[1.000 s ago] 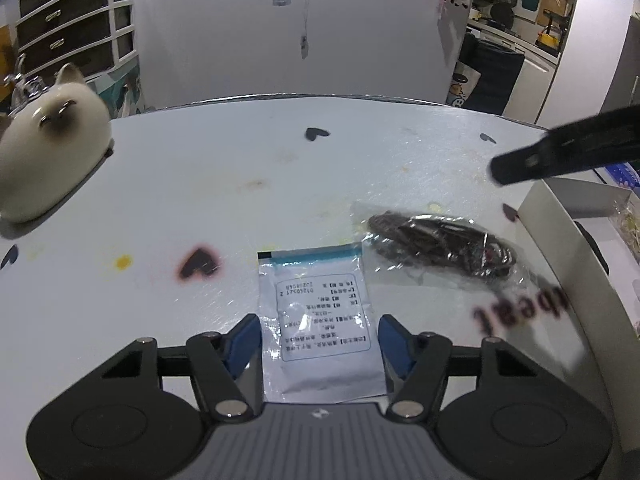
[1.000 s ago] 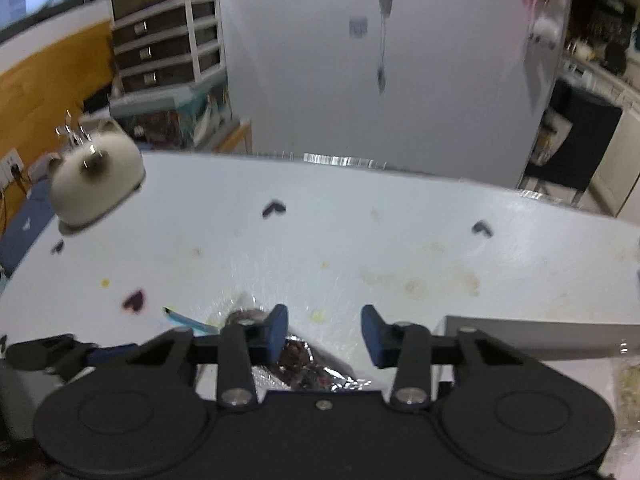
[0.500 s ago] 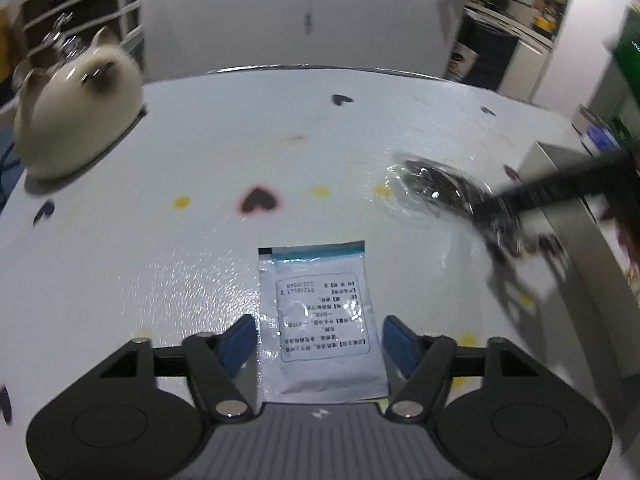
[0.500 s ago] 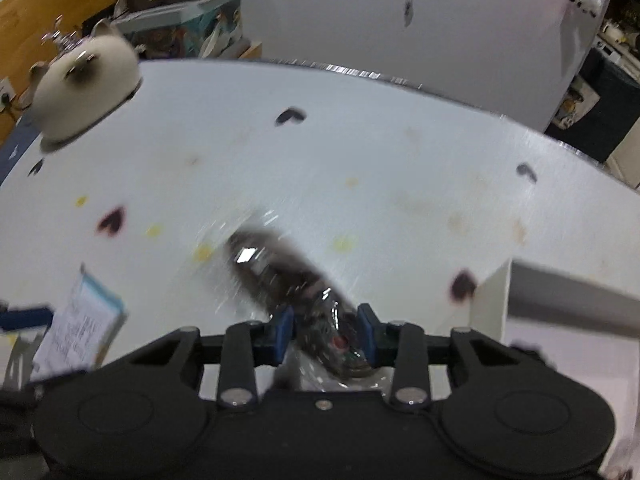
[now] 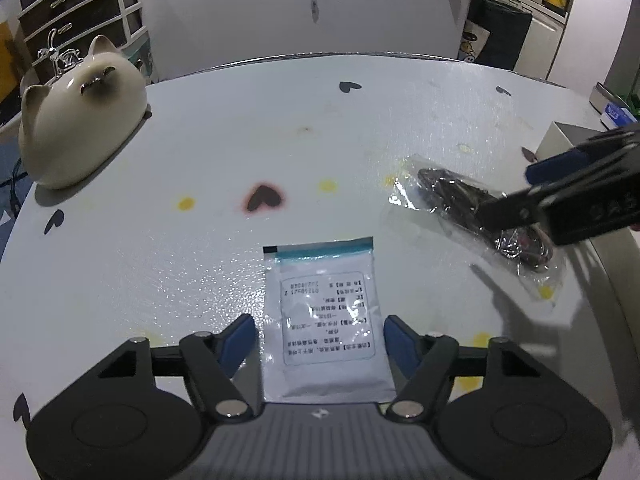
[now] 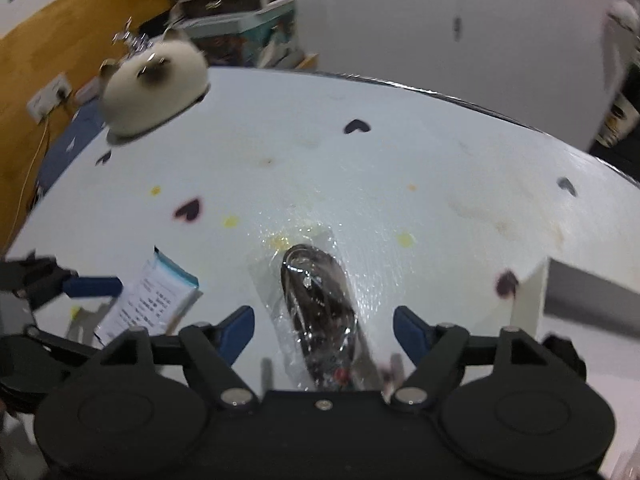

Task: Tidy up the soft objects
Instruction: 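Grasp the white printed packet with the left gripper while the right grasps the bagged dark cable, then lift the white packet and bagged cable and carry both over the tray, then lower the white packet into the tray and open the left gripper while the right releases the cable bag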

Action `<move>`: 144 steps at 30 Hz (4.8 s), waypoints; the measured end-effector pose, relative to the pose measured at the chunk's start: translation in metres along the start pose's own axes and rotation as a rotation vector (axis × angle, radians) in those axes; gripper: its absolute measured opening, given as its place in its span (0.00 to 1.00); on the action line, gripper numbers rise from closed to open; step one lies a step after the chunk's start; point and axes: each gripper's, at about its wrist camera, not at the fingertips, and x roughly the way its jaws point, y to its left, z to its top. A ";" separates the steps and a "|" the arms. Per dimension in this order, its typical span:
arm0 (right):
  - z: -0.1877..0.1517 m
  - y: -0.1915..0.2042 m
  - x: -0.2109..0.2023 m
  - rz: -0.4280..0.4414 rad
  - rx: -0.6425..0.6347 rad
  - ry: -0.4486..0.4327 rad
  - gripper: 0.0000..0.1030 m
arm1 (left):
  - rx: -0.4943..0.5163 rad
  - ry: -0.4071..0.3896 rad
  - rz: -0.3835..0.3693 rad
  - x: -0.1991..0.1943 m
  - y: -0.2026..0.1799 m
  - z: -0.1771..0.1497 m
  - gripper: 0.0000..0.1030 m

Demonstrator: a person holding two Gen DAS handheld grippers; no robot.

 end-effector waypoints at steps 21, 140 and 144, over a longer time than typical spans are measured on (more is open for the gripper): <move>-0.024 0.010 0.010 -0.011 -0.049 0.064 0.40 | -0.153 -0.037 -0.043 -0.011 0.021 -0.007 0.47; -0.101 -0.235 -0.114 -0.086 0.588 -0.104 0.66 | 0.344 0.140 -0.318 0.020 -0.289 0.096 0.76; -0.102 -0.236 -0.124 -0.089 0.589 -0.123 0.63 | 0.306 0.112 -0.332 0.009 -0.284 0.098 0.76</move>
